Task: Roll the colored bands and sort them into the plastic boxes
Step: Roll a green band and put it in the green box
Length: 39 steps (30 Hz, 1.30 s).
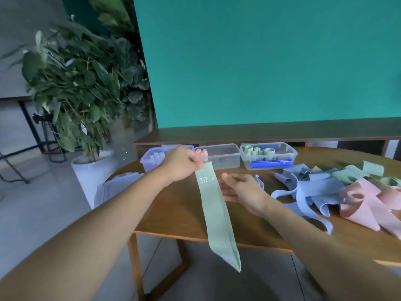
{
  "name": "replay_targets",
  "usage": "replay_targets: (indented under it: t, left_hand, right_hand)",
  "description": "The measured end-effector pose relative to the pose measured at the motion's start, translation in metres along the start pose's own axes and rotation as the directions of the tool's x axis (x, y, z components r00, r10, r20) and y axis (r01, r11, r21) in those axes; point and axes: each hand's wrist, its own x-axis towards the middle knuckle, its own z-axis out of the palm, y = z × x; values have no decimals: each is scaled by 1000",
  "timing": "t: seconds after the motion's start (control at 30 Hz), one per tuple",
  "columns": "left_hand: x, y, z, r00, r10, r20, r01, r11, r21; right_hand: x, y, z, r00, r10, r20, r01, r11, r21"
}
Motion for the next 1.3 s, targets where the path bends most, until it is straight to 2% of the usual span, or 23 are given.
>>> replay_targets:
  t: [0.07,0.17,0.3,0.57,0.67,0.77,0.9,1.0,1.1,1.3]
  left_hand:
    - [14,-25,22,999,-49,-5,49,999,15]
    - [33,-56,49,994,-102,-41,103,994,28]
    - [55,-78,74,988,-142,-64,141,990,-15]
    - [90,-89,110,971,-160,-179,123,972,-201]
    - [98,-87,123,967,-152,-204,101,965,-242]
    - [106,-85,132,964,-154,-217,97,963,-252]
    - [110,-83,134,961,-155,-229,97,965,-245]
    - [107,-87,134,970,-161,-182,125,972,-198]
    - [97,-96,132,978,-143,-150,127,986,-108]
    - [52,-103,130,991,-55,-126,51,998,-34]
  right_hand:
    - [8,28,-1,993,-55,-100,23,955,-297]
    - [15,56,-5,987,-154,-41,91,755,-649]
    - [29,68,-14,973,-179,143,220,555,-802]
    - [66,68,-96,993,-120,15,53,316,-947]
    - [75,64,-114,994,-109,26,58,297,-953]
    - [76,53,-116,985,-168,43,94,309,-947]
    - [71,32,-90,969,-238,59,156,412,-898]
    - [59,18,-58,980,-172,102,178,512,-840]
    - [35,24,-27,990,-102,92,136,615,-777]
    - [-3,60,5,990,-93,106,141,665,-733]
